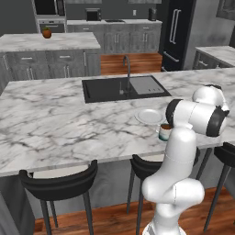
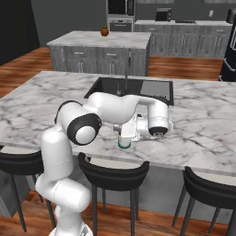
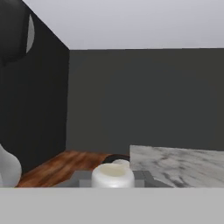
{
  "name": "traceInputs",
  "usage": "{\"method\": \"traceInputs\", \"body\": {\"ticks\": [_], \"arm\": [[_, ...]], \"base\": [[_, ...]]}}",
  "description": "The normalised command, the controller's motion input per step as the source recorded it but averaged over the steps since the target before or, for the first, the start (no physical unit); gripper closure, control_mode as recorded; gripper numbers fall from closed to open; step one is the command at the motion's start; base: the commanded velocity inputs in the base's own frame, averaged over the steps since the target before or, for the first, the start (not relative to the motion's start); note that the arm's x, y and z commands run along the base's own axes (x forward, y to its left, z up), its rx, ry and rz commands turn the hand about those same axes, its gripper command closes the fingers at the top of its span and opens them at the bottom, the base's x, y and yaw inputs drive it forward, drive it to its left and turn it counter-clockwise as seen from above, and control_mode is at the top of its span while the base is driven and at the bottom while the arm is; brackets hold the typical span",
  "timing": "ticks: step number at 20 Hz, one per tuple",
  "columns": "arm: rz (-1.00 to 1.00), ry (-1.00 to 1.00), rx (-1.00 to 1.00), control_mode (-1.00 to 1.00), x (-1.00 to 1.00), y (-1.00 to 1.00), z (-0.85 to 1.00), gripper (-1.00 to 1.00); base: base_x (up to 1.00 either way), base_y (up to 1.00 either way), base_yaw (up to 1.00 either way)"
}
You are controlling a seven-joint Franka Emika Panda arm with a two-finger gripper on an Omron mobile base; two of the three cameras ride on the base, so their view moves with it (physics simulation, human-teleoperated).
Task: Pick up the marshmallow and place it in the cup of hot chocolate on the dining counter.
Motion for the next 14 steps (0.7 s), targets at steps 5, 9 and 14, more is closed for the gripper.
{"method": "traceInputs", "body": {"ticks": [5,9,14], "arm": [[0.0,0.05,0.0,-1.0,0.03,0.0,-0.18,1.0],[0.0,0.02,0.0,-1.0,0.02,0.0,-0.22,1.0],[0.0,0.04,0.0,-1.0,0.03,0.0,-0.22,1.0]], "base": [[0.0,0.0,0.0],[0.0,0.0,0.0],[0.0,0.0,0.0]]}}
